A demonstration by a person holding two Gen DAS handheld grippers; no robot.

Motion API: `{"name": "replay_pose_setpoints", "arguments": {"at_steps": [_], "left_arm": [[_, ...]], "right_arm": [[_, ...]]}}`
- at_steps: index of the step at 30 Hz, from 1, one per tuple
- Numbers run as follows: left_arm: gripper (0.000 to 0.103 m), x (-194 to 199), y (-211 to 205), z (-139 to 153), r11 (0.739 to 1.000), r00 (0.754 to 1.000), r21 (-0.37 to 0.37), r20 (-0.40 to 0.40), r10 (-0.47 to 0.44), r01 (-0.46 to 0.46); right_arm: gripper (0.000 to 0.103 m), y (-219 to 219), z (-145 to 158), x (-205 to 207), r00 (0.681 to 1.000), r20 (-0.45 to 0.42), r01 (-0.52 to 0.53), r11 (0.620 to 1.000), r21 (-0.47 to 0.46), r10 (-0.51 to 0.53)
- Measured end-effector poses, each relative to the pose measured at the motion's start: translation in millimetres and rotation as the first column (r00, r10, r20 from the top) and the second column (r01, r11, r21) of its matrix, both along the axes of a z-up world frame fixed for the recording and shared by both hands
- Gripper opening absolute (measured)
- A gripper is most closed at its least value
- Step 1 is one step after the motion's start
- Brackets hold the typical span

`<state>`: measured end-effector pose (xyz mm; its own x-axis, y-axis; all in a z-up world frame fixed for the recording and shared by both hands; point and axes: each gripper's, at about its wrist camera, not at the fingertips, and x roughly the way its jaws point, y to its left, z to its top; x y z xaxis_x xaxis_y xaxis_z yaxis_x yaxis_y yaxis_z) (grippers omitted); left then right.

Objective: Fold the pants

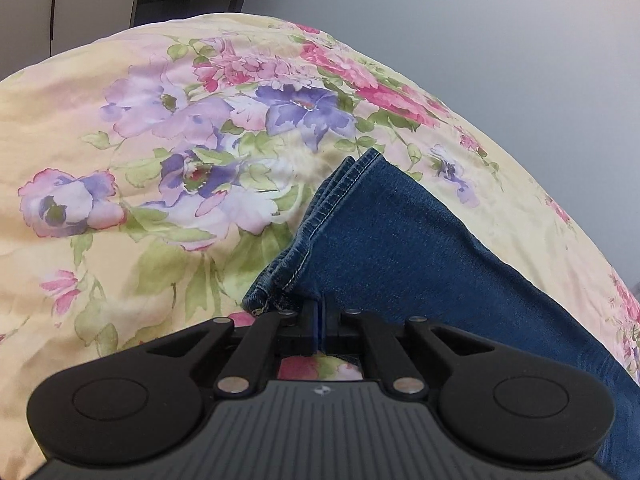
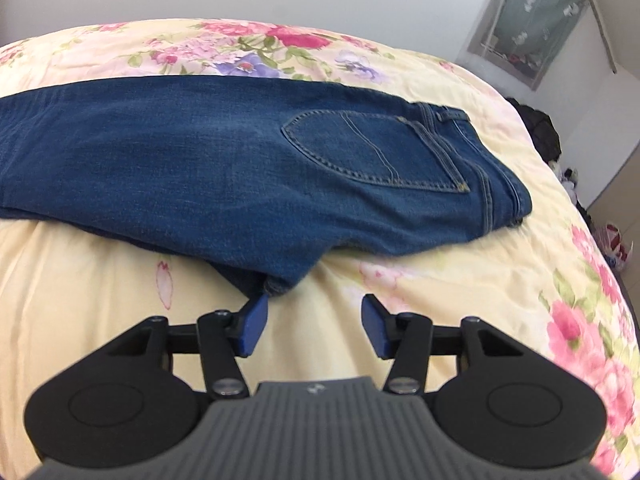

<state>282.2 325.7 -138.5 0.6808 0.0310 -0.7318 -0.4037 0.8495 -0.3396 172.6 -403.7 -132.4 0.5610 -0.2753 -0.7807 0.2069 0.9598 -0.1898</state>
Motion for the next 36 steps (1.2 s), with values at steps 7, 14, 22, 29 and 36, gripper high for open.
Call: {"name": "replay_pose_setpoints", "arguments": {"at_steps": [7,14,22,29,36], "left_arm": [[0.002,6,-5,-4,1.0,0.999,0.019,-0.044,0.009,-0.008],[0.003,15,-12,0,0.995,0.995,0.097,-0.093,-0.027,0.036],[0.01,26,-20,-3,0.976,0.985,0.208,-0.17,-0.033,0.069],[0.049,23,-41,27,0.941,0.975,0.333,-0.224,0.013,0.064],[0.049,21,-114,77,0.923,0.98,0.336,-0.127,-0.153,0.187]], "right_arm": [[0.033,-5,-13,17,0.989,0.059,0.127,0.979,0.156,-0.138],[0.0,-8,26,8,0.976,0.143,0.142,0.979,0.147,-0.163],[0.0,-13,-22,23,0.992,-0.04,0.124,0.981,0.152,-0.119],[0.003,-45,4,-5,0.986,-0.076,0.162,0.965,0.208,-0.149],[0.023,-117,36,-22,0.986,0.039,0.147,0.96,0.238,-0.16]]}}
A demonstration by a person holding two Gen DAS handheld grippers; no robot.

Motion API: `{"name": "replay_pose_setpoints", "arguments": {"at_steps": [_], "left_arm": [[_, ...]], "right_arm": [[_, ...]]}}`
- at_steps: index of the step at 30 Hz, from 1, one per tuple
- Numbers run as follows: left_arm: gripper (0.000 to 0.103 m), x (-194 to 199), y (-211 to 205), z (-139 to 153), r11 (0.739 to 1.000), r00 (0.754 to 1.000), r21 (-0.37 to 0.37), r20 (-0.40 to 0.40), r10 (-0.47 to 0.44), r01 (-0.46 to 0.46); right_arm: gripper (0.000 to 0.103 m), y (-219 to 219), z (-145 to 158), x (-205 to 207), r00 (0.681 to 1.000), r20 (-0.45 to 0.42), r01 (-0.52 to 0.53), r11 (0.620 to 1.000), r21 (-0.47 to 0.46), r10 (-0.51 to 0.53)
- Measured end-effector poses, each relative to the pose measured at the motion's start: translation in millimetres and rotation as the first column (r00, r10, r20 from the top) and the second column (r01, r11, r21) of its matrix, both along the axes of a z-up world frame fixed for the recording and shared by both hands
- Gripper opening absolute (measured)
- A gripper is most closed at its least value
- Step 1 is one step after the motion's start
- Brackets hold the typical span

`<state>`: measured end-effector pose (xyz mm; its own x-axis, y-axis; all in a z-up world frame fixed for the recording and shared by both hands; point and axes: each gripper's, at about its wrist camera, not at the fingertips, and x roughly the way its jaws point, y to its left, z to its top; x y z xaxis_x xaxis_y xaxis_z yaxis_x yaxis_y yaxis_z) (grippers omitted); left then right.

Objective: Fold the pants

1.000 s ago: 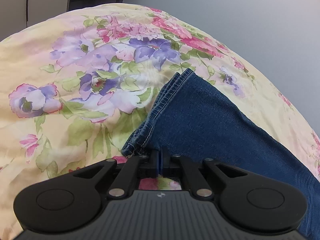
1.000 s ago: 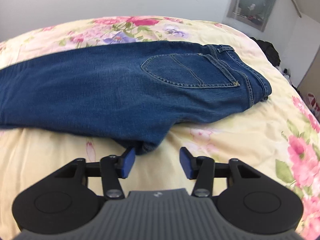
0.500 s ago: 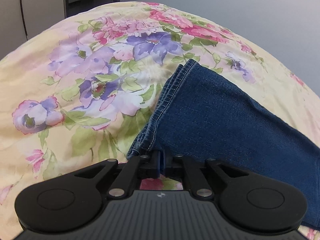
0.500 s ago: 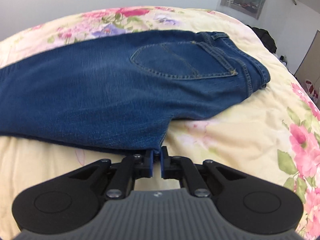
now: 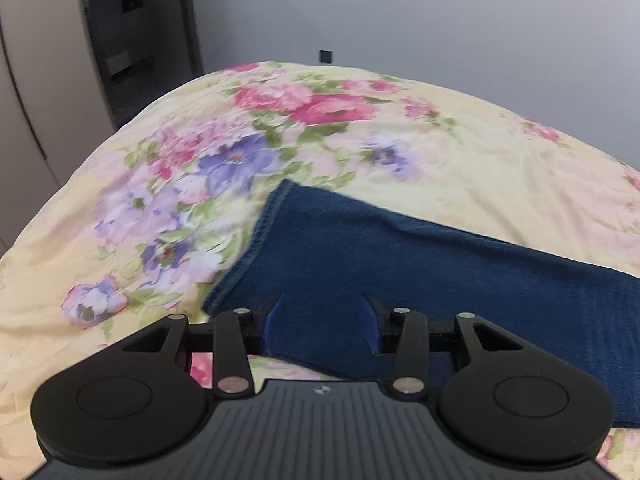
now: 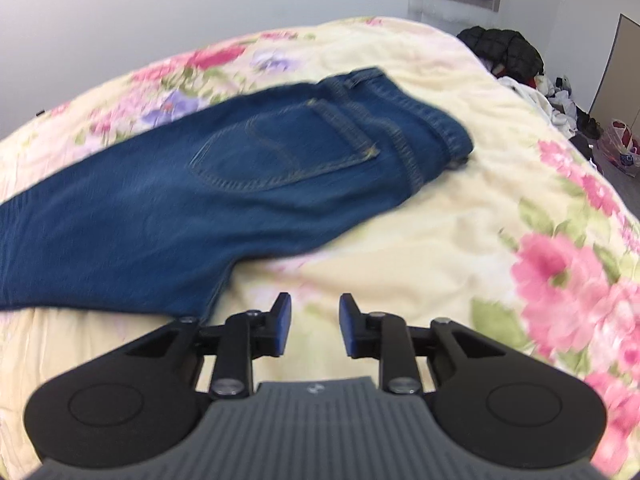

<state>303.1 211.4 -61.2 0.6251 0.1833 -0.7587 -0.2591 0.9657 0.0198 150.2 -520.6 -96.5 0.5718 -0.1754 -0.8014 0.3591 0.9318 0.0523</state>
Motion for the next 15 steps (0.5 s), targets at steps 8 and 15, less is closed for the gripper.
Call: {"name": "replay_pose_setpoints", "arguments": {"at_steps": [8,15], "left_arm": [[0.049,30,-122,8,0.982,0.981,-0.028,0.041,-0.188,0.189],[0.049,65,-189,-43,0.965,0.966,-0.044,-0.019,-0.258,0.257]], "right_arm": [[0.031,-82,29,67,0.994,0.063,-0.084,0.995,-0.049,0.087],[0.058,-148,13,161,0.987,0.113,-0.114,0.993,-0.036,0.117]]}}
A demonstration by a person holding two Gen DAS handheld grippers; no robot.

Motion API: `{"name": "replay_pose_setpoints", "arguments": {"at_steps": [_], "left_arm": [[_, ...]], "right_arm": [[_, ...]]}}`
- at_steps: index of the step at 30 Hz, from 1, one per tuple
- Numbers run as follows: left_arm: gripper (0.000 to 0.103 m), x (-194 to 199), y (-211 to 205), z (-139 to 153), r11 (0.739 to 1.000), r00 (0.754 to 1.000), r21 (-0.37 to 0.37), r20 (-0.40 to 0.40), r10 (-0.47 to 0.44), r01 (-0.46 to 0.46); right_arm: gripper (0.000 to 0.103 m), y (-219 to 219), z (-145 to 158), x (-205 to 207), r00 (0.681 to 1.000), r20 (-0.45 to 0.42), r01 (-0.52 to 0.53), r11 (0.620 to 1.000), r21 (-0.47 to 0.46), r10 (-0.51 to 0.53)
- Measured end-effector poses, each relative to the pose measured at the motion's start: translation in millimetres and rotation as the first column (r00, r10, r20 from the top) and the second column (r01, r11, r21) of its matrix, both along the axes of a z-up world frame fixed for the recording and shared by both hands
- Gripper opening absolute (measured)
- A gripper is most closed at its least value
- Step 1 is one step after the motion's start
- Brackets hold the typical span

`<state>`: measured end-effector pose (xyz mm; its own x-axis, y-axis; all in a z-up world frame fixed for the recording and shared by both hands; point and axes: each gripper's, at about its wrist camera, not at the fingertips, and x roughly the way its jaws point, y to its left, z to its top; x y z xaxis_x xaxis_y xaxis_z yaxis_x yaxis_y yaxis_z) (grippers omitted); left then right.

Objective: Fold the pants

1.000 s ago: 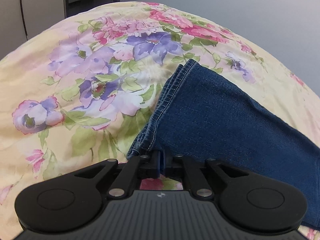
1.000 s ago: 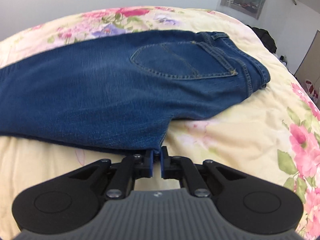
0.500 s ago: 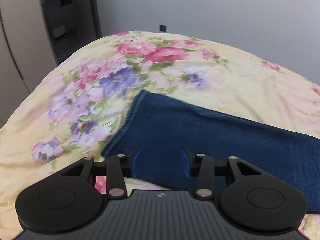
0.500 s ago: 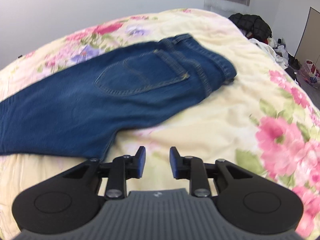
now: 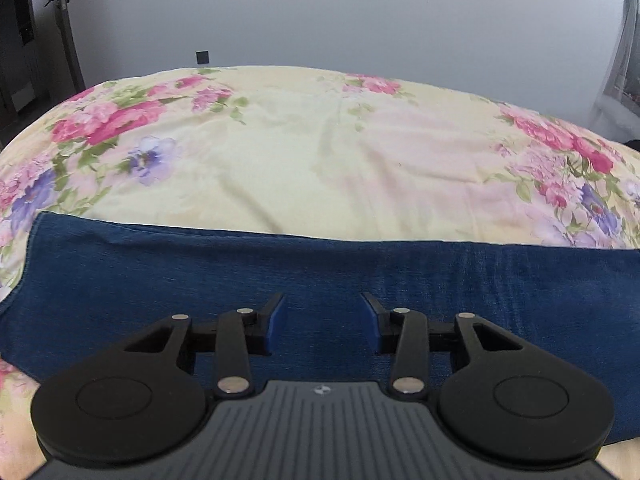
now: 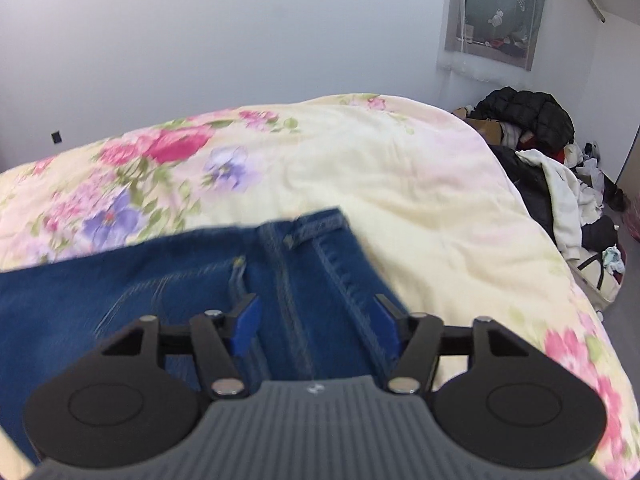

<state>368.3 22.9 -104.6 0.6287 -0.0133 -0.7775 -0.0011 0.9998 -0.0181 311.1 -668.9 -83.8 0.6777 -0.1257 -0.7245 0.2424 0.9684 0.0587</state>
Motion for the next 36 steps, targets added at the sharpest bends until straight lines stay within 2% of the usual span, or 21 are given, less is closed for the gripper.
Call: {"name": "replay_pose_setpoints", "arguments": {"at_steps": [4,8,10,11,12,13,14,15,19,22,26,28,29,31,32,36], "left_arm": [[0.049,9,-13,-24,1.0,1.0,0.025,-0.025,-0.008,0.009],[0.049,15,-8,-45,1.0,0.998,0.028,-0.065,0.002,0.0],[0.049,13,-7,-50,1.0,0.999,0.027,-0.053,-0.01,0.012],[0.049,12,-7,-51,1.0,0.999,0.027,-0.049,-0.013,0.014],[0.05,11,-7,-52,0.999,0.999,0.028,-0.048,-0.015,0.016],[0.05,11,-7,-53,0.999,0.999,0.032,-0.047,-0.016,0.018],[0.05,11,-8,-53,0.999,0.999,0.033,-0.046,-0.014,0.016],[0.05,11,-9,-53,0.999,0.999,0.035,-0.047,-0.011,0.013],[0.05,14,-12,-54,0.998,0.998,0.058,-0.054,-0.014,0.017],[0.051,15,-13,-57,0.997,0.998,0.067,-0.062,-0.021,0.025],[0.051,14,-15,-63,0.996,0.998,0.086,-0.062,-0.03,0.035],[0.051,14,-16,-63,0.995,0.997,0.092,-0.064,-0.032,0.038],[0.051,15,-15,-63,0.996,0.997,0.086,-0.069,-0.029,0.034],[0.051,17,-14,-62,0.996,0.996,0.079,-0.08,-0.028,0.034],[0.051,18,-13,-62,0.996,0.996,0.079,-0.084,-0.028,0.034],[0.051,19,-15,-61,0.996,0.996,0.084,-0.089,-0.015,0.022]], "right_arm": [[0.058,-27,-27,44,1.0,-0.001,-0.024,1.0,0.013,0.024],[0.059,-47,-52,73,0.999,-0.002,-0.046,0.996,0.08,0.046],[0.058,-54,-59,80,0.997,0.009,-0.076,0.991,0.109,0.076],[0.05,-55,-63,81,0.996,0.019,-0.092,0.986,0.138,0.091],[0.037,-56,-65,81,0.994,0.025,-0.108,0.981,0.164,0.105],[0.032,-54,-65,80,0.992,0.038,-0.125,0.978,0.167,0.121],[0.016,-50,-63,77,0.987,0.056,-0.16,0.974,0.16,0.153],[0.01,-44,-60,73,0.982,0.071,-0.182,0.975,0.128,0.174],[0.006,-24,-43,66,0.978,0.114,-0.175,0.984,-0.015,0.175],[0.005,-15,-36,76,0.981,0.108,-0.148,0.982,-0.114,0.16],[0.005,-5,-60,98,0.99,-0.006,-0.138,0.974,-0.18,0.139],[0.006,-5,-72,103,0.993,-0.036,-0.117,0.977,-0.176,0.112],[0.009,-6,-74,105,0.995,-0.042,-0.098,0.98,-0.172,0.092],[0.024,-12,-70,104,0.997,-0.056,-0.061,0.983,-0.174,0.052],[0.035,-16,-65,102,0.998,-0.057,-0.051,0.983,-0.179,0.041],[0.034,-34,-38,78,0.997,-0.073,0.017,0.966,-0.257,-0.037]]}}
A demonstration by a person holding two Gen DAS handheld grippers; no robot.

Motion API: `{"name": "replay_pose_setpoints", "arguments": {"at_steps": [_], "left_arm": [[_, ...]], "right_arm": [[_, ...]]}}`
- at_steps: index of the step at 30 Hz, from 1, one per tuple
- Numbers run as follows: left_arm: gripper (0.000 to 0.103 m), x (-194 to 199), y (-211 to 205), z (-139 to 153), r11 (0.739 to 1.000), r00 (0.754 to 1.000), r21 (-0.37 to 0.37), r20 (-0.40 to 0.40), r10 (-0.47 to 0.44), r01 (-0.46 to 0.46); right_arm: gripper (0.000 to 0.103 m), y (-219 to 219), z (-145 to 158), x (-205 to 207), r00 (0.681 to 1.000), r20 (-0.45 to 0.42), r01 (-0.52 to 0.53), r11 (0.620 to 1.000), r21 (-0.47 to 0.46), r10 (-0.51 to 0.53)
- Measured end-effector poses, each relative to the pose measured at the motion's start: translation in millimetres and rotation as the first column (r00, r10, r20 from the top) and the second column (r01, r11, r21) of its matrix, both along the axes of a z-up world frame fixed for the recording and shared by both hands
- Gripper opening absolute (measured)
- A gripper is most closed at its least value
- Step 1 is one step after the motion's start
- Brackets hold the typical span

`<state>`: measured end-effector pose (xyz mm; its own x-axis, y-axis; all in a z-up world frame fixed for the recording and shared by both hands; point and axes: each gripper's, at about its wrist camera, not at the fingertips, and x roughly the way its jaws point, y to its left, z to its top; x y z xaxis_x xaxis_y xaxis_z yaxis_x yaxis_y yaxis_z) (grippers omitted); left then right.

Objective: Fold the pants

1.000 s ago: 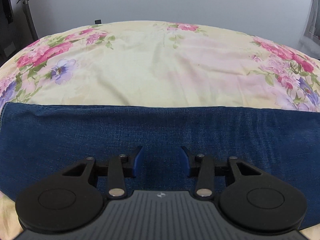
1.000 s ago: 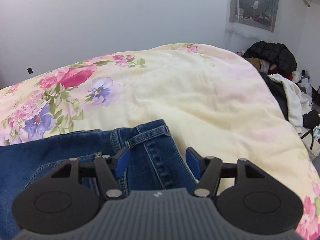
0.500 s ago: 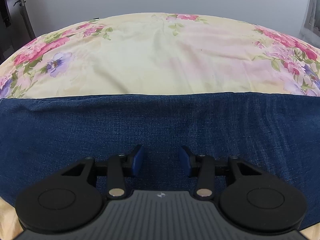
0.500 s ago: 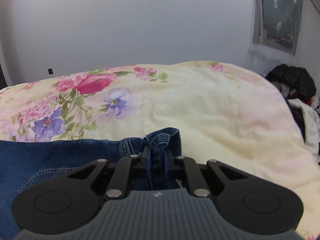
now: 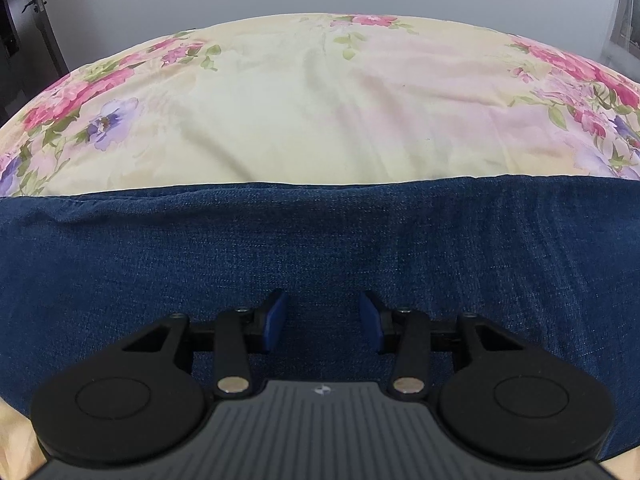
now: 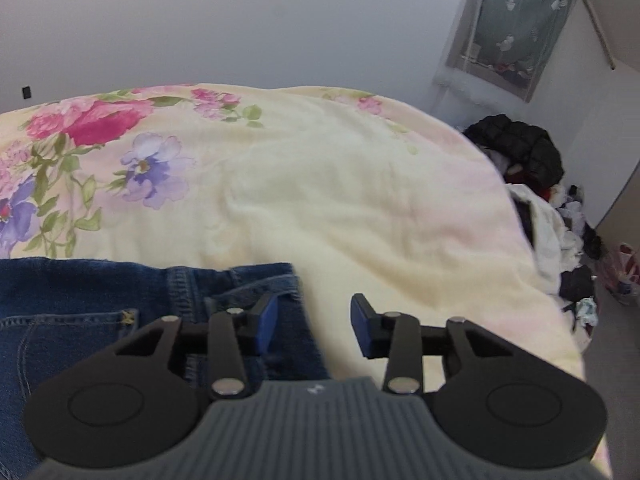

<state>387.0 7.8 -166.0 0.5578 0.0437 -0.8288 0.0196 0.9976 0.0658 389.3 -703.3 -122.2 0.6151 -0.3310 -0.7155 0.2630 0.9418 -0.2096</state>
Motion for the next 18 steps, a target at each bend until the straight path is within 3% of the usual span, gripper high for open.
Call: {"name": "replay_pose_setpoints", "arguments": {"at_steps": [5,8,10,13,15,18], "left_arm": [[0.051,-1,-4,3,1.0,1.0,0.02,0.009,0.006,-0.006],[0.053,0,-1,6,0.999,0.999,0.0,0.003,0.032,-0.032],[0.055,1,1,7,0.999,0.999,-0.003,-0.004,0.041,-0.041],[0.057,7,0,3,0.999,0.999,0.006,-0.037,0.037,-0.037],[0.059,11,1,2,0.999,0.998,0.002,-0.059,0.039,-0.039],[0.064,12,0,3,0.999,0.997,0.026,-0.069,0.023,-0.022]], "right_arm": [[0.032,-15,33,-61,0.997,0.078,-0.008,0.983,0.186,-0.007],[0.026,0,29,-92,0.996,0.077,-0.071,0.967,0.245,0.054],[0.023,13,14,-104,0.994,0.041,-0.106,0.97,0.219,0.1],[0.023,11,-22,-101,0.997,-0.073,-0.015,0.992,0.123,0.024],[0.035,1,-50,-98,0.993,-0.119,0.015,0.989,0.146,0.002],[0.038,8,-66,-92,0.991,-0.137,0.012,0.994,0.106,0.002]]}}
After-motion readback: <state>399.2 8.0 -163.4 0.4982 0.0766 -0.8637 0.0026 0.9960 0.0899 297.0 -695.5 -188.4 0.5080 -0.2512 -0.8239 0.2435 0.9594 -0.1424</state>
